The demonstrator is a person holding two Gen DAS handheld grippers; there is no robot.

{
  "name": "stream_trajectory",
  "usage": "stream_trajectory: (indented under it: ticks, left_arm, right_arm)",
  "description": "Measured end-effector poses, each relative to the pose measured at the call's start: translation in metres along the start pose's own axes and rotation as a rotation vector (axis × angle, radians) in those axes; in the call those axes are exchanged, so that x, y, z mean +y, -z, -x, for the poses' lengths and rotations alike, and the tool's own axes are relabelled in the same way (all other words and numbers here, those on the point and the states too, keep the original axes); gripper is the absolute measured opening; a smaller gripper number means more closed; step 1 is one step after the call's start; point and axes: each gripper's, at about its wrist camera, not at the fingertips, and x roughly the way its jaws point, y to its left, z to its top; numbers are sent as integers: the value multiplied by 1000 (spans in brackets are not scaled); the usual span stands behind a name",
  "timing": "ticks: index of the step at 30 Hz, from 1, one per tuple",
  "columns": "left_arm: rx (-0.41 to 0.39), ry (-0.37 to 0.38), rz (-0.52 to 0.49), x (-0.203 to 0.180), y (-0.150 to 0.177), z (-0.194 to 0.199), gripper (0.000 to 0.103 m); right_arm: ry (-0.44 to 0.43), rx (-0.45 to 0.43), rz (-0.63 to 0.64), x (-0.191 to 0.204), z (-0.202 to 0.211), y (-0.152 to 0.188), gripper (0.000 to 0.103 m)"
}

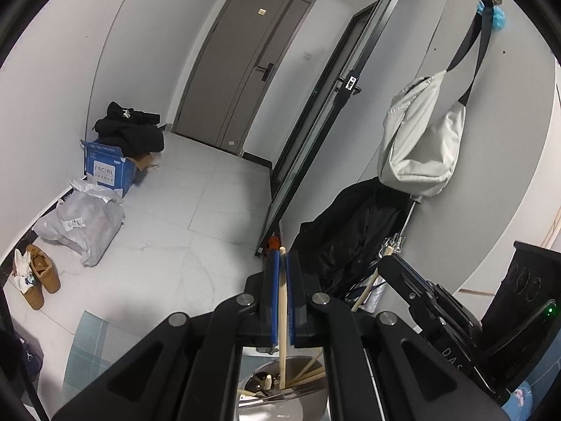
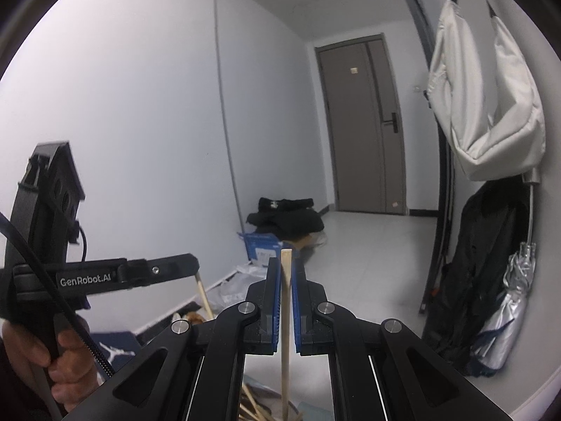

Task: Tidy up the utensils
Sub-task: 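Lift the held chopsticks with both tools up over the white holder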

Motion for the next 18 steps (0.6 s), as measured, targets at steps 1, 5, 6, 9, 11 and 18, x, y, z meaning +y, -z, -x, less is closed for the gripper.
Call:
stream_trajectory:
  ticks: [1, 5, 6, 9, 11, 18]
  left_arm:
    - [6, 5, -6, 0, 2, -1, 0]
    - [23, 1, -23, 1, 9, 1, 0]
    - [31, 3, -27, 1, 10, 1, 0]
    - [42, -3, -34, 1, 12, 2, 0]
    - [46, -6, -43, -1, 13, 4, 0]
    - [83, -12, -118, -11, 26, 5, 0]
  right_arm:
    - [-7, 8, 20, 2, -1, 3, 5]
    - [-37, 34, 79, 8, -1, 16, 5]
    - [-48, 42, 93, 10, -2, 19, 5]
    - [-63, 64, 148, 16, -4, 27, 5]
    - [-67, 79, 177, 20, -4, 33, 5]
    - [-59, 120, 250, 31, -3, 52, 6]
